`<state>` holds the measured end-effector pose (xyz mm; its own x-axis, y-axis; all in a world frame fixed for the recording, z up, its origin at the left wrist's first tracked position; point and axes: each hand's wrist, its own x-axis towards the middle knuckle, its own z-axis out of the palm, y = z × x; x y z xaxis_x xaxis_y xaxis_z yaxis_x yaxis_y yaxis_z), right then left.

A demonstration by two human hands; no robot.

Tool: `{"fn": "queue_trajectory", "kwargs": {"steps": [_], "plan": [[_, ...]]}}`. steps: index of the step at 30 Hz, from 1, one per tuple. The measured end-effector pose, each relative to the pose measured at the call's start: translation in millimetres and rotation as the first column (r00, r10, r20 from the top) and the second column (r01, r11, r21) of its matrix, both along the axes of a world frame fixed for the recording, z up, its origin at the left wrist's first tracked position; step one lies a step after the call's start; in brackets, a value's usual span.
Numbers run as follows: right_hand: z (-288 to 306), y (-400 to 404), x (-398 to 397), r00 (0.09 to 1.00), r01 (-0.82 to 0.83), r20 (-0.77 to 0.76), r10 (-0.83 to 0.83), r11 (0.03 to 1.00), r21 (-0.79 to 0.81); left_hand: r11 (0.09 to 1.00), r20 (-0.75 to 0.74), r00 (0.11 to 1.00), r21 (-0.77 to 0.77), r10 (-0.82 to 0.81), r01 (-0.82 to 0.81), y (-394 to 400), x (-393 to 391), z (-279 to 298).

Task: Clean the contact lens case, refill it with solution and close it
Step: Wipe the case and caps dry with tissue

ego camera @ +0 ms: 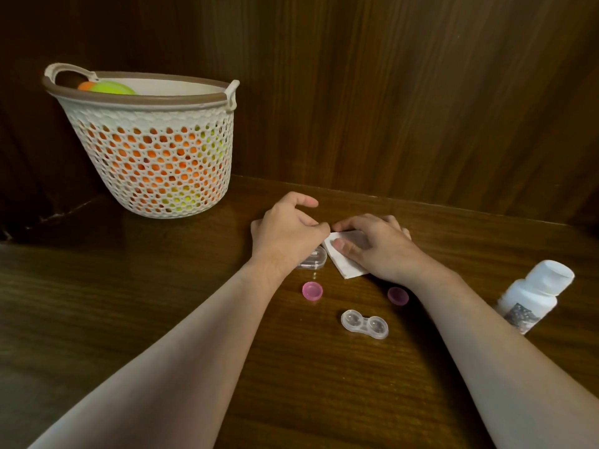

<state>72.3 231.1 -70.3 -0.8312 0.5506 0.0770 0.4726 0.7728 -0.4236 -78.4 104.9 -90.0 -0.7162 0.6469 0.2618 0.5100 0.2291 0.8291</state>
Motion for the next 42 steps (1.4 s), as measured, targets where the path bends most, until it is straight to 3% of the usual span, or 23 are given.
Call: {"fn": "queue_trajectory", "kwargs": {"steps": [7, 13, 18, 21, 25, 29, 33, 37, 42], "plan": [[3, -2, -1, 1.0, 0.009, 0.001, -0.009, 1.0, -0.017, 0.999, -0.029, 1.0, -0.05, -0.009, 0.007, 0, -1, -1], [15, 2, 8, 0.988, 0.018, -0.154, -0.018, 1.0, 0.001, 0.991, -0.004, 0.997, 0.107, -0.082, 0.082, -5, 6, 15], [23, 11, 12, 0.996, 0.03, -0.084, -0.029, 0.999, 0.01, 0.938, 0.022, 0.97, 0.262, -0.242, 0.228, -11, 21, 33], [20, 14, 10, 0.987, 0.089, -0.135, -0.089, 0.996, -0.006, 0.923, 0.074, 0.954, 0.284, -0.29, 0.258, -15, 27, 38], [25, 12, 9, 0.943, 0.229, -0.225, -0.245, 0.969, -0.095, 0.937, 0.176, 0.922, 0.132, -0.344, 0.324, -13, 28, 35], [29, 11, 9, 0.916, 0.243, -0.303, -0.264, 0.964, -0.103, 0.92, 0.098, 0.918, -0.047, -0.384, 0.39, -9, 28, 30], [29, 11, 10, 0.863, 0.219, -0.412, -0.292, 0.952, -0.215, 0.917, 0.009, 0.93, -0.158, -0.369, 0.365, -8, 28, 27], [32, 14, 10, 0.72, 0.179, -0.609, -0.332, 0.937, -0.299, 0.911, -0.022, 0.93, -0.206, -0.368, 0.356, -10, 28, 27], [38, 14, 9, 0.544, 0.188, -0.723, -0.426, 0.902, -0.389, 0.906, -0.065, 0.934, -0.275, -0.352, 0.322, -9, 31, 27]]}}
